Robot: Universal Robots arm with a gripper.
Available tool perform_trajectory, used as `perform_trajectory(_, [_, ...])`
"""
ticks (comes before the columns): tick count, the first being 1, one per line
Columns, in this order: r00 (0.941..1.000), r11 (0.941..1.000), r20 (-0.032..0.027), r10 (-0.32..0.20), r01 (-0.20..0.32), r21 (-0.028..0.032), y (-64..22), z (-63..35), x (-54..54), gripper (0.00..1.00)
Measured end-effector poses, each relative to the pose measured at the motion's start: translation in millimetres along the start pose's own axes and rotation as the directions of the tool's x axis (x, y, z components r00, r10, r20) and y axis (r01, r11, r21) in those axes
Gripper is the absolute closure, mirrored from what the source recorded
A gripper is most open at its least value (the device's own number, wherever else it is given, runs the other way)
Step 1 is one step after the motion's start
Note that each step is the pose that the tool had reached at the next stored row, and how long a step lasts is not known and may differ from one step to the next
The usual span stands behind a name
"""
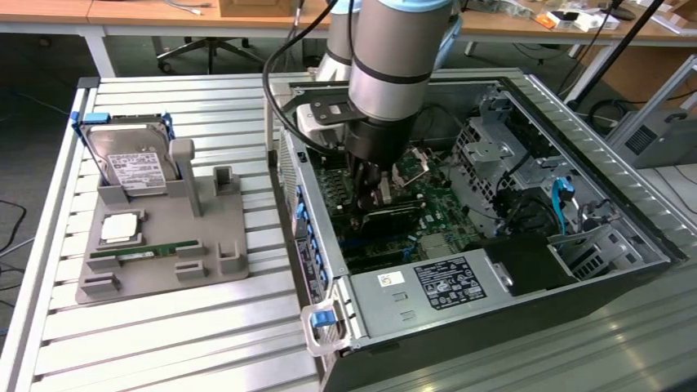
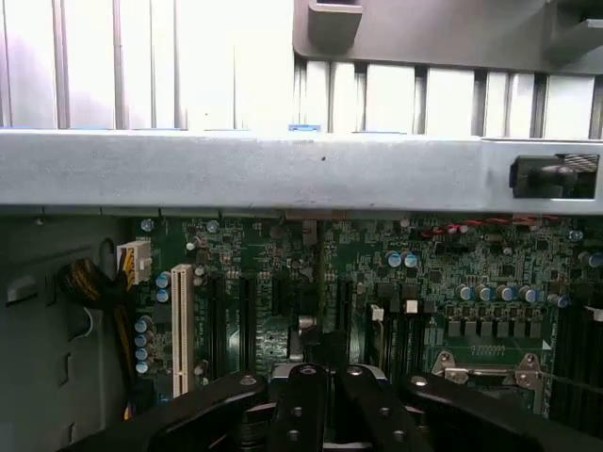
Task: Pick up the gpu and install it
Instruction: 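Press down on the gpu until it lock into place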
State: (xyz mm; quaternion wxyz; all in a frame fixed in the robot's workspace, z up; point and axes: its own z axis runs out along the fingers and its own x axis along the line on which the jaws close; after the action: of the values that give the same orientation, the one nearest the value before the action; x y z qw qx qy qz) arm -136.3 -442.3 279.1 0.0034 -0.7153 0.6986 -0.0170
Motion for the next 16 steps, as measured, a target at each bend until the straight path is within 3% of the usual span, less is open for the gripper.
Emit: perform_trajectory(16, [1.0000,1.0000,-0.0006,0.000,0.000,-0.0002,5.9,2.8,-0.2,0.89])
